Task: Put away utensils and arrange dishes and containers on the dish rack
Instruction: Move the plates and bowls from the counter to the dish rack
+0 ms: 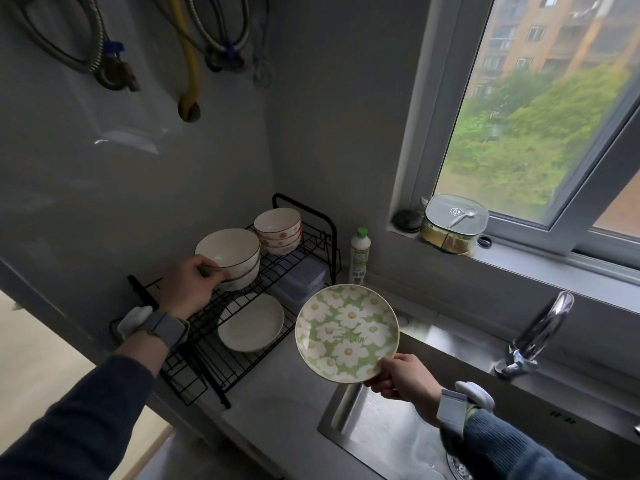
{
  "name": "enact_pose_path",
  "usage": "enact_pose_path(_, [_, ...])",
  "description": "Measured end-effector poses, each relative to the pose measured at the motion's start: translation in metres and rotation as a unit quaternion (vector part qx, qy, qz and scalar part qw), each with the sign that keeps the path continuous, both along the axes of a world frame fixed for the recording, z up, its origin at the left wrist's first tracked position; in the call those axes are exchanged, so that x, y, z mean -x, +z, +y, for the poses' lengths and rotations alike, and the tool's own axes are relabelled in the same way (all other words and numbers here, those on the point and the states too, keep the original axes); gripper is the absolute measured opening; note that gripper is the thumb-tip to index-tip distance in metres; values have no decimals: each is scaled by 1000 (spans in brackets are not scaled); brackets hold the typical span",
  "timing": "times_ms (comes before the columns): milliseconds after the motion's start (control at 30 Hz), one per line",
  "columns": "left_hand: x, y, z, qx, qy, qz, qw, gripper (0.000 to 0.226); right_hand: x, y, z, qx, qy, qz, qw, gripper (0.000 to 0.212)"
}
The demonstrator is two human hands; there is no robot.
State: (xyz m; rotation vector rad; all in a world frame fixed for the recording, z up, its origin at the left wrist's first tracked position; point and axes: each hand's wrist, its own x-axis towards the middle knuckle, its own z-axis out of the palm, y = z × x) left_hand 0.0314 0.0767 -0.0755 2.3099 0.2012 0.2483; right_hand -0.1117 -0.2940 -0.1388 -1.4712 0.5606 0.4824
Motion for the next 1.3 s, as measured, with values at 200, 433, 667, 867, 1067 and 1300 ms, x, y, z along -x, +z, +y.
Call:
enact_pose_path(200, [-5,-7,5,-25,9,20,999,26,1,2,3,-5,1,2,1000,28])
enact_pose_path(433, [-7,-9,3,-73,2,41,996,32,-3,2,13,-24,-8,6,1000,27])
enact_pose_path(667, [5,-4,-2,-125,-2,65,990,75,-2,-2,22,-8,17,-3,1000,28])
enact_pose_path(867, [111,3,-74,-17,-82,-24,996,28,-1,-7,30,-18,7,5,1000,30])
enact_pose_path(1067, [138,-75,-108,143,-177,399,888,57,4,-16,37,-19,9,26,999,31])
enact_pose_path(1300, [139,-106,-112,294,-66,382,874,22,17,-18,44,44,102,69,991,27])
